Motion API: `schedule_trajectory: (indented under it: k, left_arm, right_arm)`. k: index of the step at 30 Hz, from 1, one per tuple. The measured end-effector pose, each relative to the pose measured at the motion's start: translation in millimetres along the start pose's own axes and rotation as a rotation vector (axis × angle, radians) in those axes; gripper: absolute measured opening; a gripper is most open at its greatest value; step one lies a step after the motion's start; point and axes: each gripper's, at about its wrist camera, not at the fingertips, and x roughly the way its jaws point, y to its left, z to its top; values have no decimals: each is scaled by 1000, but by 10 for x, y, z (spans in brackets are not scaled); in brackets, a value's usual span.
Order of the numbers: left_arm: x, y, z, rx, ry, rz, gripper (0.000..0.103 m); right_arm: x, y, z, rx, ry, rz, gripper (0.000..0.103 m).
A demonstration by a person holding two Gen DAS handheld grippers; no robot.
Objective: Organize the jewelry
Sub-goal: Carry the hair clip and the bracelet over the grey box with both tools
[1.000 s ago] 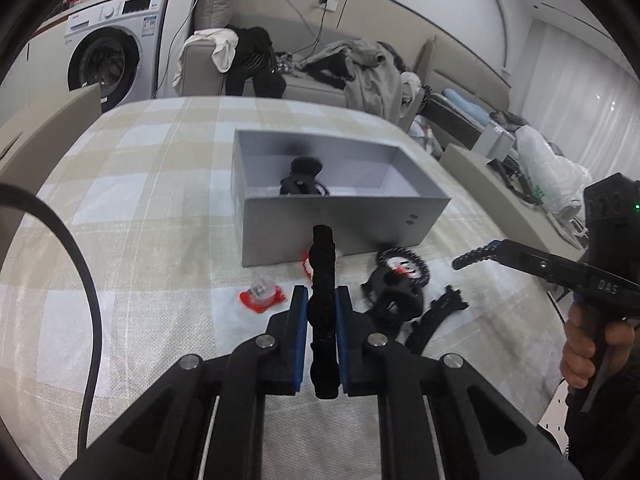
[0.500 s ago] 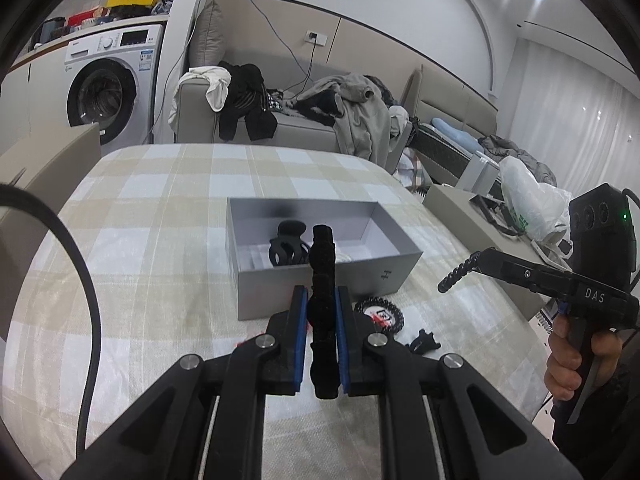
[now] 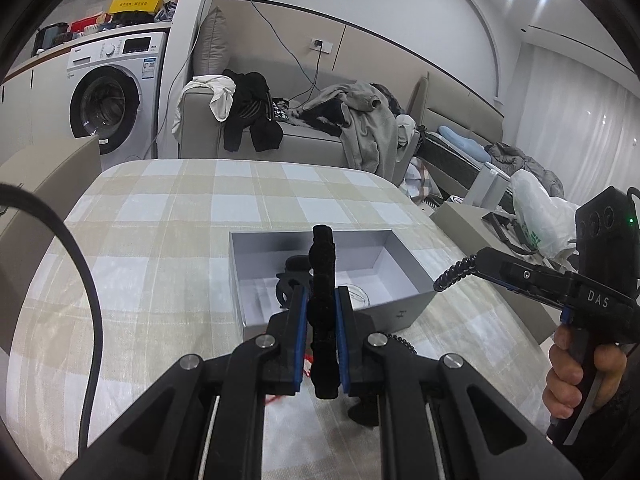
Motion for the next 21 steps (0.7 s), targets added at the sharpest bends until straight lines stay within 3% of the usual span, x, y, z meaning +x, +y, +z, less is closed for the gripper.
schedule_trajectory:
  k: [14,21]
  left_arm:
    - [214,65,70,-5,8,54,8]
    - [302,89,87,0,26,67,8]
  right_arm:
    - [268,-52,133,8,11,-30,40]
    - [446,-85,88,12,73,-24,40]
